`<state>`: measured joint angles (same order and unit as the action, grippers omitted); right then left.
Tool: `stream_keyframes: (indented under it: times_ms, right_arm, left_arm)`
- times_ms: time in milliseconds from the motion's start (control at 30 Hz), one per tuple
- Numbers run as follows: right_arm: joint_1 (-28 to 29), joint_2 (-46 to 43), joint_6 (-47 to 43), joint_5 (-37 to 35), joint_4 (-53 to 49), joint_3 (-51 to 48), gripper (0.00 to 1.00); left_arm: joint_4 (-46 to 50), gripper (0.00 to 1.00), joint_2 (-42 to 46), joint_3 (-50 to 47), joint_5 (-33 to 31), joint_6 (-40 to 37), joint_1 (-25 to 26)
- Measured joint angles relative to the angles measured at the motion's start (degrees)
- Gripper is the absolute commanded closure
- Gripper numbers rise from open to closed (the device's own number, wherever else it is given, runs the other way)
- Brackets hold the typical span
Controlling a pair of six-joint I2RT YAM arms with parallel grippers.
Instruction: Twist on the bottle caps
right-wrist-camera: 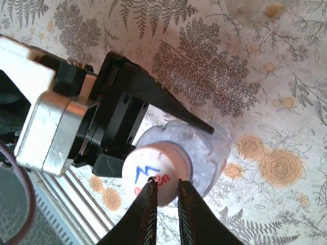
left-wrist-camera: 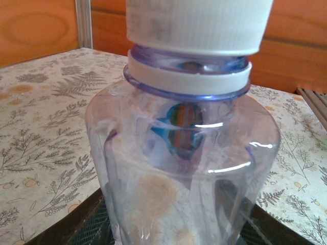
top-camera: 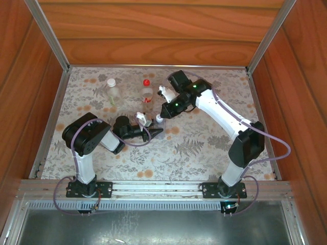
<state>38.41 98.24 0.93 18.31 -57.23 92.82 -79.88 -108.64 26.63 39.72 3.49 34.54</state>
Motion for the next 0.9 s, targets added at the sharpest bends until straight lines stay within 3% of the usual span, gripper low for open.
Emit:
stream_keyframes:
  times_ms: [133, 233, 367, 900]
  right_arm:
    - [-0.2, -0.94, 0.9, 0.76, 0.02, -1.49, 0.83]
    - [-0.2, -1.14, 1.79, 0.9, 0.24, -1.6, 0.72]
    - [-0.63, -1.14, 3.13, 1.36, 1.33, -1.57, 0.68]
    - [-2.25, 2.29, 3.67, 5.2, 2.86, 0.72, 0.79]
  left_arm:
    - [0.24, 0.48, -0.11, 0.35, 0.31, 0.63, 0.0]
    - [0.33, 0.48, -0.13, 0.46, 0.59, 0.83, 0.0]
    - [0.42, 0.48, -0.17, 0.55, 0.66, 0.83, -0.04]
    - [0.44, 0.48, -0.17, 0.55, 0.9, 0.83, -0.31]
